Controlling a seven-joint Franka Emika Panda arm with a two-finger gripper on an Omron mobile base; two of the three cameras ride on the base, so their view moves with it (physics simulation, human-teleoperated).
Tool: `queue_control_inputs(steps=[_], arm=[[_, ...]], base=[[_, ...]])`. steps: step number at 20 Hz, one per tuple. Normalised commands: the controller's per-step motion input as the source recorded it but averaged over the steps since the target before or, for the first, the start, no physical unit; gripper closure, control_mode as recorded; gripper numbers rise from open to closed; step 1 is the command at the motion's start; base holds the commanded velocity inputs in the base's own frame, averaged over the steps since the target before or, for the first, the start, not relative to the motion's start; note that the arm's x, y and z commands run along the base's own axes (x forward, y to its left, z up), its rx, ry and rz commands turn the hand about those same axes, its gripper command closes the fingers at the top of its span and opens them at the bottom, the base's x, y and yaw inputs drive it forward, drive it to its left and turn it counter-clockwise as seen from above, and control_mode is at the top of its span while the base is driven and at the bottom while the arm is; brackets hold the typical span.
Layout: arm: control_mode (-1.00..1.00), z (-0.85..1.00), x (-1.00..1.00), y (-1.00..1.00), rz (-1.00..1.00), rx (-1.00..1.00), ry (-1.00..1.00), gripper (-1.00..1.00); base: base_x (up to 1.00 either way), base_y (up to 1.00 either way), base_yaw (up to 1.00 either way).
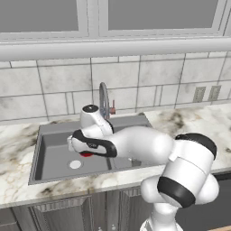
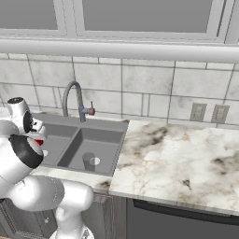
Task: Move any existing items from the left basin to the right basin for drying. Then move the mug from the counter to the left basin of the sink for washing.
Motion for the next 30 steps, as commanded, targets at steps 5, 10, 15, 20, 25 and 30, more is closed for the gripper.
queue_control_inputs(steps=[5, 10, 15, 20, 25, 30], arm=[[-1.00, -0.32, 0.24, 0.19, 0.00, 0.00, 0.01, 1.00], [-1.00, -0.32, 0.21, 0.16, 0.00, 0.00, 0.01, 1.00], [-1.00, -0.30, 0.22, 0.15, 0.00, 0.00, 0.00, 1.00], [-1.00, -0.27, 0.22, 0.11, 0.00, 0.00, 0.00, 1.00], [-1.00, -0.27, 0.19, 0.12, 0.00, 0.00, 0.00, 1.00], [-1.00, -0.28, 0.20, 0.14, -0.01, 0.00, 0.00, 1.00]], base=[[0.00, 0.00, 0.00], [0.00, 0.00, 0.00], [0.00, 0.00, 0.00], [0.00, 0.00, 0.00], [0.00, 0.00, 0.00], [0.00, 0.00, 0.00]])
